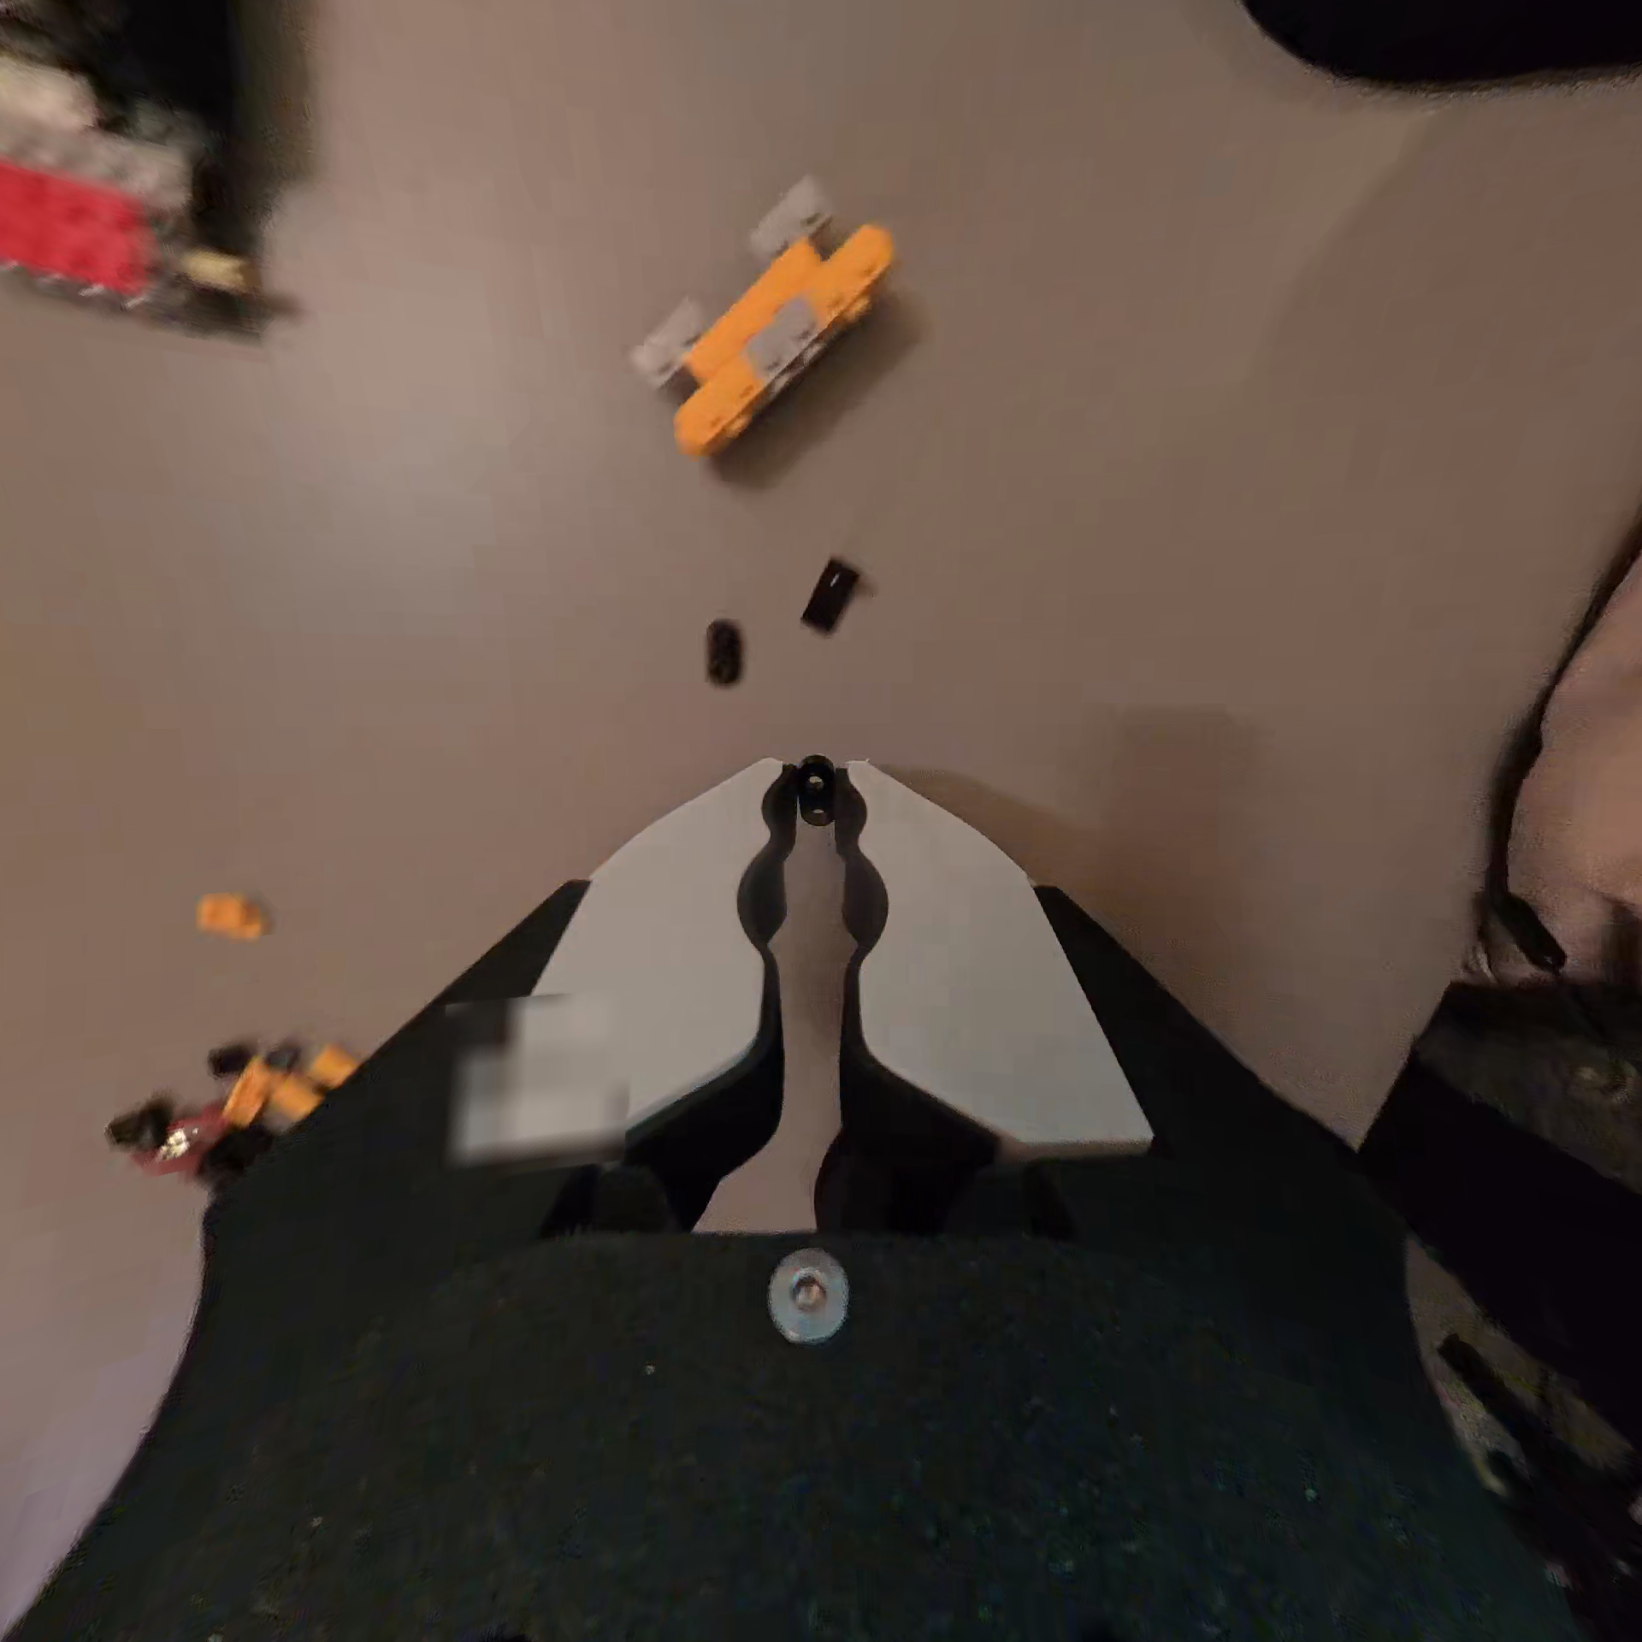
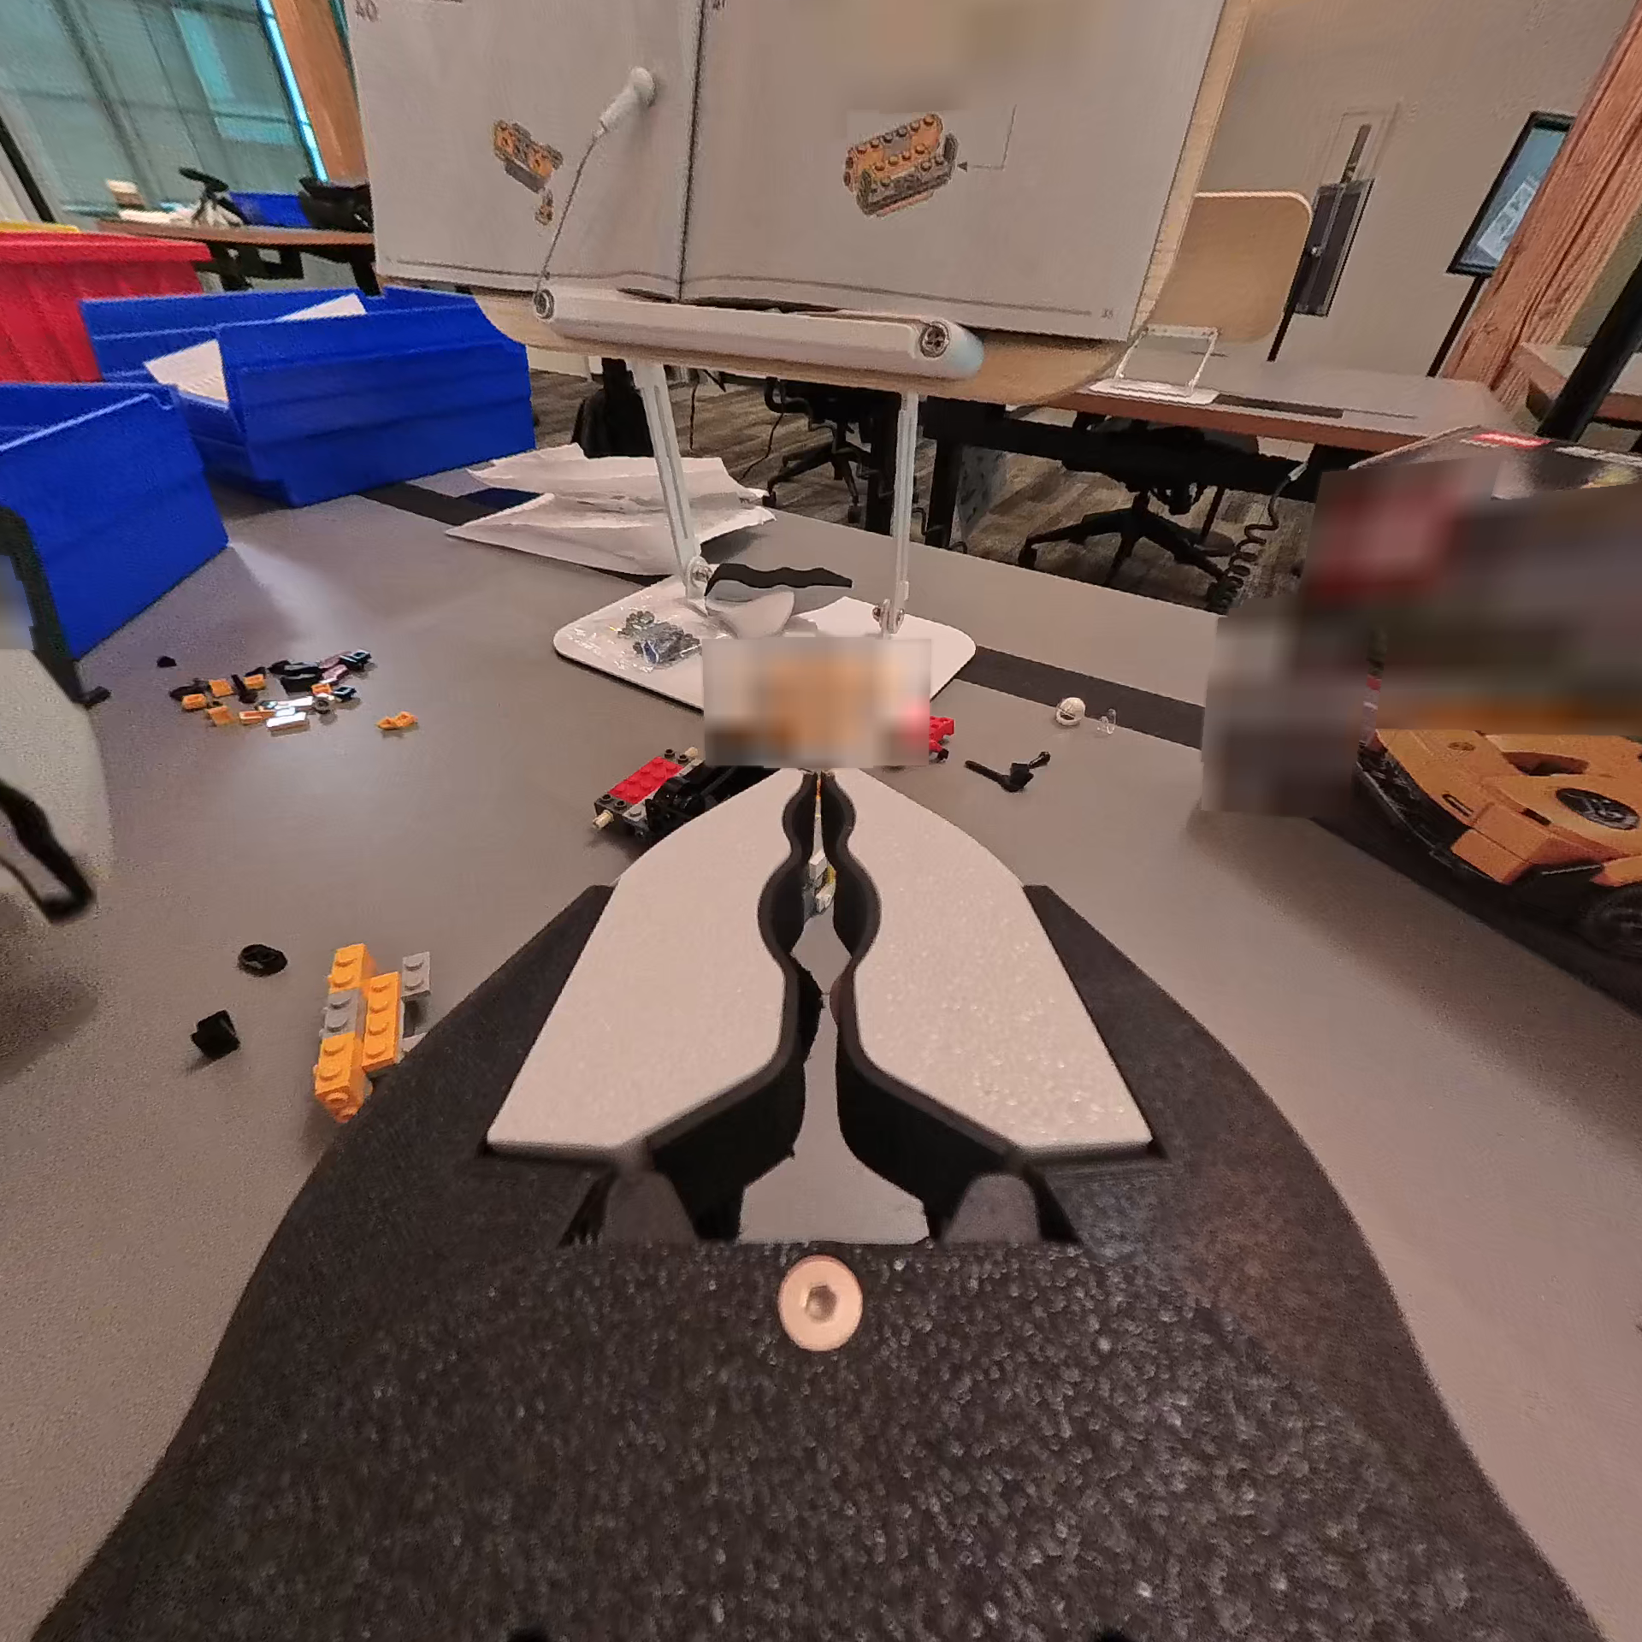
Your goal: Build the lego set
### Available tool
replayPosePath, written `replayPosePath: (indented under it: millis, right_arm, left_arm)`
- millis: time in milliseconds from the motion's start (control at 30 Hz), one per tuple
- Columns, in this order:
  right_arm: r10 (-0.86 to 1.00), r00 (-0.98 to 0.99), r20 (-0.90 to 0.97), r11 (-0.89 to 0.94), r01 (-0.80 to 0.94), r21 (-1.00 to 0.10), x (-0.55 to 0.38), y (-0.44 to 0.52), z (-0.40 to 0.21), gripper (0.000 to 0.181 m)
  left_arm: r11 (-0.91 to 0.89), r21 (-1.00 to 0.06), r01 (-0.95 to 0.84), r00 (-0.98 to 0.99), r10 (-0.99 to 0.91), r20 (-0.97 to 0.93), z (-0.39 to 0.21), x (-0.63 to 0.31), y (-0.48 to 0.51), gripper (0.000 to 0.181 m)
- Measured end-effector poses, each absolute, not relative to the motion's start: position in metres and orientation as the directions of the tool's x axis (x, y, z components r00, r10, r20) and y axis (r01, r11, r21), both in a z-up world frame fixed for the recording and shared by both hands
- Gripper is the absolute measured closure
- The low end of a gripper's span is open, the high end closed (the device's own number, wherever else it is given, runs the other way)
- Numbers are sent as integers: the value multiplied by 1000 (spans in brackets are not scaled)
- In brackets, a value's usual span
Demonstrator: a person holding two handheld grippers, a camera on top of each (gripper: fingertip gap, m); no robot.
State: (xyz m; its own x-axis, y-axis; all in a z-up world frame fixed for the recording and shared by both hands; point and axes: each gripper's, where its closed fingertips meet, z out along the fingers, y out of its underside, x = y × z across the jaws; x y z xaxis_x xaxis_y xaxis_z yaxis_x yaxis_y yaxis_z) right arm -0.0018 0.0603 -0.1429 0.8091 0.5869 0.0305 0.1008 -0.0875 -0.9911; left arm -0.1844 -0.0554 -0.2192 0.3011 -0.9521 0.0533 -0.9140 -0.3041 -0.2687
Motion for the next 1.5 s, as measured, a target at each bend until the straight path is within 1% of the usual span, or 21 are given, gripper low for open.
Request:
replayPosePath:
  millis: [100,333,400,533,667,767,833,967,1100,1167,1267,1333,1500]
  right_arm:
    - [587,809,36,-80,102,-992,-1,60,-141,181]
    - [586,809,41,-73,104,-992,-1,59,-140,181]
    - [585,810,42,-75,106,-992,-1,59,-140,181]
    - [586,809,40,-79,107,-991,-1,60,-142,181]
    - [586,809,39,-81,106,-991,-1,60,-142,181]
    - [587,809,36,-80,102,-992,-1,60,-141,181]
    - [589,807,32,-81,99,-992,-2,59,-140,181]
    - [594,804,27,-81,93,-992,-3,58,-139,181]
    - [600,800,23,-82,89,-993,-4,57,-139,181]
    - [601,799,22,-82,89,-993,-5,57,-139,181]
    - [599,801,22,-86,91,-992,-4,58,-140,181]
    - [598,802,21,-91,93,-992,-4,59,-142,181]
    - [595,804,16,-102,95,-990,-3,61,-145,181]
  left_arm:
    - [-277,-232,-932,279,-960,26,-239,-176,-51,174]
    - [-261,-208,-943,275,-961,-41,-253,-179,-34,173]
    - [-253,-206,-945,268,-962,-46,-256,-179,-34,169]
    - [-248,-233,-940,272,-959,-76,-251,-183,-31,162]
    - [-286,-310,-907,334,-936,-115,-215,-205,-27,162]
    - [-368,-426,-826,476,-861,-179,-163,-245,-13,167]
    - [-443,-489,-752,601,-765,-231,-129,-293,0,170]
    - [-638,-524,-564,824,-478,-305,-92,-425,19,169]
    - [-806,-493,-328,938,-218,-268,-107,-539,30,169]
    - [-868,-440,-228,964,-140,-224,-131,-575,33,168]
    - [-927,-356,-121,981,-56,-186,-167,-608,39,164]
    - [-944,-322,-73,989,-27,-146,-186,-618,45,163]
    - [-974,-224,20,991,50,-128,-215,-643,46,162]
